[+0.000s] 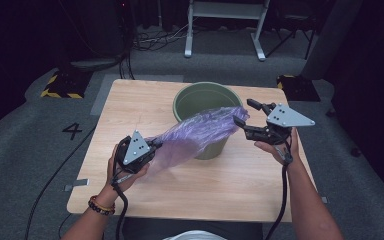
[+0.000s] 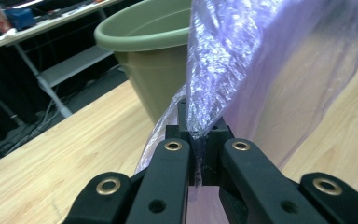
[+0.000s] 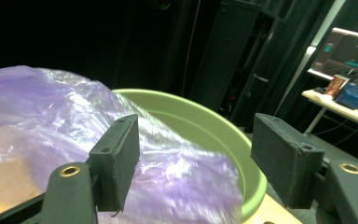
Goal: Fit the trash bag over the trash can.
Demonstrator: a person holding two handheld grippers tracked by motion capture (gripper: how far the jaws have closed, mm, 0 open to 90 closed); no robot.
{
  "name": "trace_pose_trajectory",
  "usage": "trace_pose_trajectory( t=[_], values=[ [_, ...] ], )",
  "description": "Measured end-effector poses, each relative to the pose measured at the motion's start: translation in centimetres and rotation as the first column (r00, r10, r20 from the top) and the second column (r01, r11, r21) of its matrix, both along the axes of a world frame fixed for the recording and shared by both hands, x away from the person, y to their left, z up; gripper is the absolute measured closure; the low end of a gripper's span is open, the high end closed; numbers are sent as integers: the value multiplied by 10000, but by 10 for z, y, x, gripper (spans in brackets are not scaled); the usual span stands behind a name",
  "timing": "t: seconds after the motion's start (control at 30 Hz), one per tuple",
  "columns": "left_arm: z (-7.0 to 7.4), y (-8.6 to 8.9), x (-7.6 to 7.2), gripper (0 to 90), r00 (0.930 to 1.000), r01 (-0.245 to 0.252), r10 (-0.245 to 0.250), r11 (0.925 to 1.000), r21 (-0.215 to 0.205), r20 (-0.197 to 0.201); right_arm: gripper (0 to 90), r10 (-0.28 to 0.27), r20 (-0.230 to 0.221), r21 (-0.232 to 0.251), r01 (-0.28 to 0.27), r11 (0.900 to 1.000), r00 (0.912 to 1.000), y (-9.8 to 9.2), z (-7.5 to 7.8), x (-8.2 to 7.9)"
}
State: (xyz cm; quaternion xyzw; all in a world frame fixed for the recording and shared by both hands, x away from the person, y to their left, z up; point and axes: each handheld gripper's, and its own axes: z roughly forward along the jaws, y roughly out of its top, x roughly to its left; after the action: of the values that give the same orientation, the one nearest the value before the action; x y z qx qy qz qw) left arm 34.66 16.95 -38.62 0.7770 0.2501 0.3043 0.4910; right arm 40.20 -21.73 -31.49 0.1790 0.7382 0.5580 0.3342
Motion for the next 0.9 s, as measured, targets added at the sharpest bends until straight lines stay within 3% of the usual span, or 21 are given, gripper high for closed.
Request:
trace_pose_trajectory(
  t=[0.13, 0.17, 0.2, 0.23, 0.4, 0.43, 0.47, 0.5, 0.53, 0.6, 0.63, 0.67, 0.7, 0.8, 0.9],
  values=[
    [-2, 0, 2, 900, 10000, 35, -35, 10000, -21, -65, 352, 529, -486, -250, -541, 9982, 9974, -6, -4, 1],
    [-2, -1, 2, 900, 10000, 62, -62, 10000, -35, -36, 389, 546, -854, -635, -601, 9962, 9949, -4, -8, 4],
    [-2, -1, 2, 900, 10000, 63, -64, 10000, -55, -21, 389, 546, -854, -635, -601, 9962, 9949, -4, -8, 4],
    [-2, 0, 1, 899, 9999, 136, -136, 9998, -115, -33, 393, 636, -1198, -969, -754, 9924, 9908, -1, -12, 8],
    [-2, 2, 1, 899, 9997, 229, -229, 9997, -81, -31, 418, 502, -1726, -918, -668, 9935, 9837, 1, -17, 16],
    [-3, 2, 1, 899, 9996, 280, -280, 9996, -47, -16, 499, 518, -1856, -958, -705, 9929, 9813, 1, -18, 18],
    [-3, 2, 1, 899, 9996, 280, -280, 9996, -47, -16, 499, 518, -1856, -958, -705, 9929, 9813, 1, -18, 18],
    [-3, 2, 1, 899, 9995, 328, -328, 9995, -47, -36, 616, 500, -1862, -1050, -704, 9920, 9812, 1, -19, 18],
    [-3, 2, 1, 899, 9994, 349, -350, 9994, -26, -56, 616, 500, -1862, -1050, -704, 9920, 9812, 1, -19, 18],
    [-3, 2, 1, 899, 9993, 366, -366, 9993, -16, -54, 705, 530, -1888, -1086, -745, 9913, 9806, 1, -20, 19],
    [-3, 2, 0, 899, 9991, 432, -432, 9990, -72, -54, 806, 533, -1922, -1154, -765, 9904, 9799, 2, -20, 21],
    [-3, 2, 0, 899, 9991, 432, -432, 9990, -72, -54, 806, 533, -1922, -1154, -765, 9904, 9799, 2, -20, 21],
    [-2, 2, 0, 899, 9989, 472, -472, 9989, -21, 19, 867, 615, -1821, -1221, -846, 9889, 9814, 4, -19, 21],
    [-1, 2, -1, 899, 9986, 529, -529, 9986, -52, 80, 878, 573, -1560, -1357, -789, 9876, 9861, 6, -15, 21],
    [2, 3, -2, 899, 9984, 518, -515, 9986, -125, 230, 882, 607, -1231, -1091, -743, 9913, 9905, 8, -4, 19]
  ],
)
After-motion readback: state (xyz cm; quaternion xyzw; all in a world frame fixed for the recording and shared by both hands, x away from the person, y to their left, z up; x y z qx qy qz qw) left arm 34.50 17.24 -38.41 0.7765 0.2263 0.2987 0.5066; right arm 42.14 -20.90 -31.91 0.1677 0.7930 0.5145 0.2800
